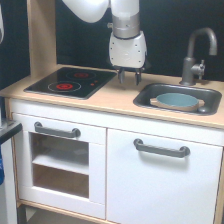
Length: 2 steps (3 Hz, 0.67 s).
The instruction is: Place the pot in the sink
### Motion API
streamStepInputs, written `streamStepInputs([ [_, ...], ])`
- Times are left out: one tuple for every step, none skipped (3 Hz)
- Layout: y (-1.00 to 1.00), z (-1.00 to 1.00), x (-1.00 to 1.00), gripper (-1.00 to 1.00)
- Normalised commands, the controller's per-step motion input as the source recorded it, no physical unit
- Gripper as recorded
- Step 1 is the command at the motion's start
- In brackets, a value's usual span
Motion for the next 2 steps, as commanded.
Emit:
streamStepInputs([
  [-0.10,0.24,-0.27,1.00],
  [-0.13,0.27,-0.29,1.00],
])
